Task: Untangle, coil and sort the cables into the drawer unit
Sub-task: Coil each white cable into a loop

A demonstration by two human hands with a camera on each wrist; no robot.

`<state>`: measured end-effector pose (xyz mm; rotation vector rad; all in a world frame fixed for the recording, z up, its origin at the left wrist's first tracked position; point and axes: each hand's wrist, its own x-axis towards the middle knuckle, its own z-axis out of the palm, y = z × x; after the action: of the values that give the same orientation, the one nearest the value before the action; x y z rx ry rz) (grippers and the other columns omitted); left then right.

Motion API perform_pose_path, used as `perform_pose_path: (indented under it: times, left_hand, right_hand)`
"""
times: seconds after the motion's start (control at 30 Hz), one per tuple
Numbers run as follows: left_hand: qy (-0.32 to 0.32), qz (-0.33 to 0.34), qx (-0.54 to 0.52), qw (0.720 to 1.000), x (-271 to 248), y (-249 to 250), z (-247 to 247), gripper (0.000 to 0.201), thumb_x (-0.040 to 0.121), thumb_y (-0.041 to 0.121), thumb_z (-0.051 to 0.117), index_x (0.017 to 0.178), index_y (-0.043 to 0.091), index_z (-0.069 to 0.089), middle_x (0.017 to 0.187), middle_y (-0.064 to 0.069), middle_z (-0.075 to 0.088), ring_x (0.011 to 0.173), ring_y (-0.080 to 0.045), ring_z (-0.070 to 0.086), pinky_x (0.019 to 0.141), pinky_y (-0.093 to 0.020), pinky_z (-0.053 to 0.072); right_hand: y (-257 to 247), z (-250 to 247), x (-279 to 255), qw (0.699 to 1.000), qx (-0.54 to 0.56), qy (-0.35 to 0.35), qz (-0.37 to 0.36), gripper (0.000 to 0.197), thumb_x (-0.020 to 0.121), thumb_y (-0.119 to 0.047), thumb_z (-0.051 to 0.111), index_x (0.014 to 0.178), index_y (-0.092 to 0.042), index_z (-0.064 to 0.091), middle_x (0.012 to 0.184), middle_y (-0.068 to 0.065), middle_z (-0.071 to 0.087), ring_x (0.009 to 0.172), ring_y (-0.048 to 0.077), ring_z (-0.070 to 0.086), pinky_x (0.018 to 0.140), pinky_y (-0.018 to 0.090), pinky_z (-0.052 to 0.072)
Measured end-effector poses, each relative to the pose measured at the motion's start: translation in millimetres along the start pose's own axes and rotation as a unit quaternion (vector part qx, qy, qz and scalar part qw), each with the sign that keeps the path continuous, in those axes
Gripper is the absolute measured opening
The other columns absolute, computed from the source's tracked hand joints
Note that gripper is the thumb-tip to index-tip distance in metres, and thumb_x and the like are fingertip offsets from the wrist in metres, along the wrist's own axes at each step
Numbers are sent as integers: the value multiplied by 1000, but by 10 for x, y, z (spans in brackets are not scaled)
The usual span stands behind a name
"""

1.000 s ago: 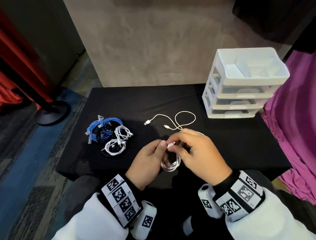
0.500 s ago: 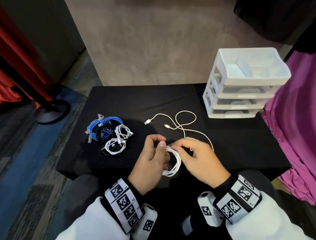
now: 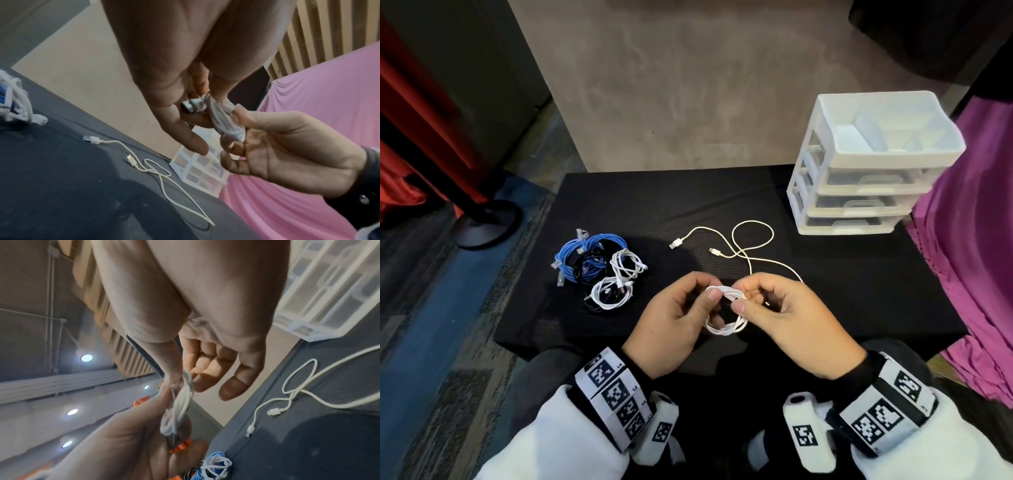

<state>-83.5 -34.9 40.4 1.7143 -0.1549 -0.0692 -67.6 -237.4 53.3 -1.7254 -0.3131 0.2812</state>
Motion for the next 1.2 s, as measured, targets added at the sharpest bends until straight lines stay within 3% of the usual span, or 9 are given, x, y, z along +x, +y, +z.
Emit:
perform_pose_path:
  times: [0.13, 0.2, 0.33, 0.53, 0.67, 0.77, 0.9, 1.07, 1.2]
  left_hand:
    - [4, -19, 32, 999, 12, -13, 53, 22, 103, 36, 52, 99, 19, 65, 73, -7, 64, 69, -21, 64, 75, -51, 53]
    - [4, -71, -33, 997, 20, -28, 98, 27, 99, 43, 52, 94, 20, 66, 69, -3, 61, 70, -28, 54, 77, -51, 48]
    - [0, -145, -157, 977, 11, -29, 171, 29, 96, 40, 56, 97, 14, 69, 72, -6, 55, 69, -21, 53, 86, -67, 47]
    - [6, -101, -120, 988, -15, 25, 173, 23, 100, 36, 58, 94, 15, 68, 74, -8, 59, 71, -16, 59, 81, -43, 46]
    - [32, -99, -120, 987, -1, 34, 163, 20, 105, 21, 54, 101, 5, 66, 74, -9, 63, 68, -16, 60, 72, -33, 49]
    - [49, -110, -147, 982, 2, 18, 161, 19, 103, 19, 56, 106, 1, 63, 81, -13, 67, 70, -19, 63, 71, -31, 53]
    - [66, -134, -147, 978, -6, -13, 155, 16, 102, 20, 59, 105, 5, 64, 83, -8, 65, 75, -22, 68, 76, -38, 52]
    - [33, -204, -214, 955, -10, 4, 152, 15, 101, 17, 59, 107, 3, 62, 86, -7, 68, 77, -20, 69, 77, -40, 54]
    - [5, -242, -245, 939, 0, 25, 113, 8, 101, 13, 59, 104, 6, 62, 86, -10, 67, 78, -21, 67, 77, -42, 54]
  right_hand:
    - [24, 77, -22, 998, -34, 40, -33, 5, 99, -23, 71, 97, -25, 75, 81, -10, 63, 78, 8, 57, 79, 27, 49]
    - [37, 111, -19, 986, -127, 67, -80, 7, 99, -24, 70, 104, -28, 73, 91, -10, 64, 86, 8, 63, 82, 24, 50]
    - [50, 94, -9, 973, -187, 70, -117, 15, 98, -27, 72, 113, -28, 71, 99, -11, 67, 95, 15, 66, 84, 27, 52]
    - [86, 142, -13, 976, -115, 137, -124, 8, 100, -22, 69, 102, -26, 76, 93, -6, 73, 89, 19, 70, 81, 40, 55]
    - [101, 198, 21, 994, -54, 68, -65, 19, 100, -23, 69, 115, -35, 65, 90, -5, 70, 87, 20, 69, 87, 48, 56]
    - [136, 215, 50, 998, 6, 45, -37, 37, 97, -16, 73, 125, -36, 61, 96, 3, 71, 94, 27, 70, 96, 50, 55]
    - [173, 216, 33, 994, 21, 106, -27, 27, 95, -9, 74, 110, -29, 64, 89, 5, 70, 85, 33, 68, 89, 52, 57]
    - [186, 184, -6, 993, -32, 113, -28, 15, 93, -11, 75, 92, -24, 67, 83, -4, 68, 80, 18, 65, 83, 33, 55]
    - [180, 134, 2, 993, -70, 92, -33, 17, 93, -7, 74, 89, -21, 65, 81, -10, 66, 80, 11, 63, 85, 38, 54]
